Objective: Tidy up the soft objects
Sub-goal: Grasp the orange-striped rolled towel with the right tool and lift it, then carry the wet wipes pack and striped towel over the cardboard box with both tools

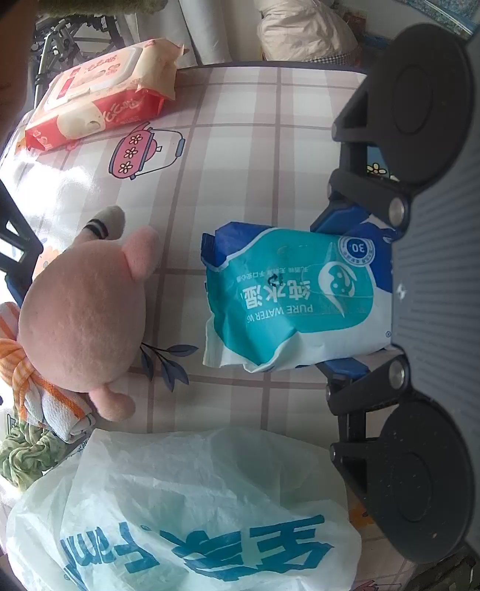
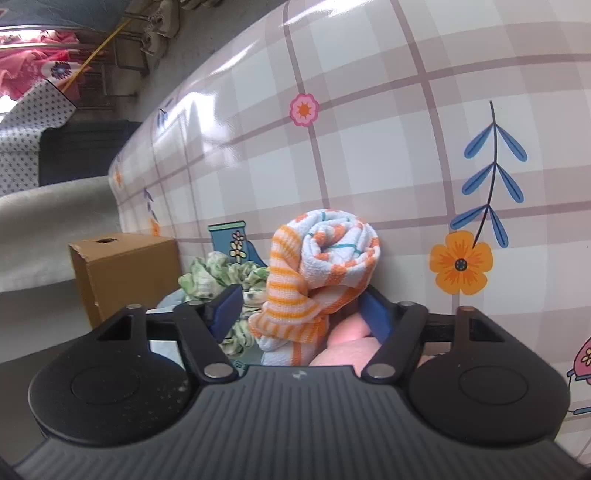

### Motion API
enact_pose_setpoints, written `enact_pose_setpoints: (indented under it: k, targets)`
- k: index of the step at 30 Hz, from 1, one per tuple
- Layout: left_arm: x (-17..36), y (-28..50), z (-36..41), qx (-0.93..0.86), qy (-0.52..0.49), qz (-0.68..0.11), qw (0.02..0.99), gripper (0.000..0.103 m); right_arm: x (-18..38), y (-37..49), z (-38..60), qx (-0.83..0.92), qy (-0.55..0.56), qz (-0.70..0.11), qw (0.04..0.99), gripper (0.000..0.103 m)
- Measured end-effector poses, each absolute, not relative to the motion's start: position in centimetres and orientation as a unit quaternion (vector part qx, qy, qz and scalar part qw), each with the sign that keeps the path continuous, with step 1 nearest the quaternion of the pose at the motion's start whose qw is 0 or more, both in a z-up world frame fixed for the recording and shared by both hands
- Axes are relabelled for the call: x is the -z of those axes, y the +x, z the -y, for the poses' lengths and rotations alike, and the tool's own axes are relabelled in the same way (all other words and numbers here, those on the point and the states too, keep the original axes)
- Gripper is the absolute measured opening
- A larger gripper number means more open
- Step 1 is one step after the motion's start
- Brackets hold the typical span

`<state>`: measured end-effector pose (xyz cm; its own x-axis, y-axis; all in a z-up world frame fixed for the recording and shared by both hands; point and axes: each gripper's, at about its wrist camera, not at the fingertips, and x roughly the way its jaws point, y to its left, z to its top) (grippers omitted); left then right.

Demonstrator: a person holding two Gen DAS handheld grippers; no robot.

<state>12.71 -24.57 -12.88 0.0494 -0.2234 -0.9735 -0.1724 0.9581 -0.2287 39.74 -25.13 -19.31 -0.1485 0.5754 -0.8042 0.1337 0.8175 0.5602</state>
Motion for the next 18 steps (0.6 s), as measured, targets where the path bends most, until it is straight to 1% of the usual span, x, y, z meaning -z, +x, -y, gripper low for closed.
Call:
enact_pose_setpoints:
  k: [1,2,5,8,18]
  targets:
    - [12.9,12.7,24.6,0.019,-0.143,-0.689,0.71,0.067,19.2,39.8,24.9,-0.183,0.239,-0.734,0.609,0.06]
    - [12.8,12.7,24.6,0.02,-0.143,-0.689,0.71,0.067,19.2,39.8,24.7,-0.183,0.233,-0.733,0.612,0.05]
    - [12.9,12.7,24.5,0.024,-0.142,-0.689,0.71,0.066,19.2,39.9,25.0,-0.178,0.242,-0.728,0.616,0.044]
    - [12.8,12.8,24.4,0.027,-0.14,-0.688,0.711,0.065,19.1,39.8,25.6,-0.177,0.256,-0.72,0.62,0.04]
    - [11.1,11.6,24.6,0.052,-0.108,-0.67,0.733,0.063,15.2,38.4,31.6,-0.185,0.328,-0.662,0.648,0.04]
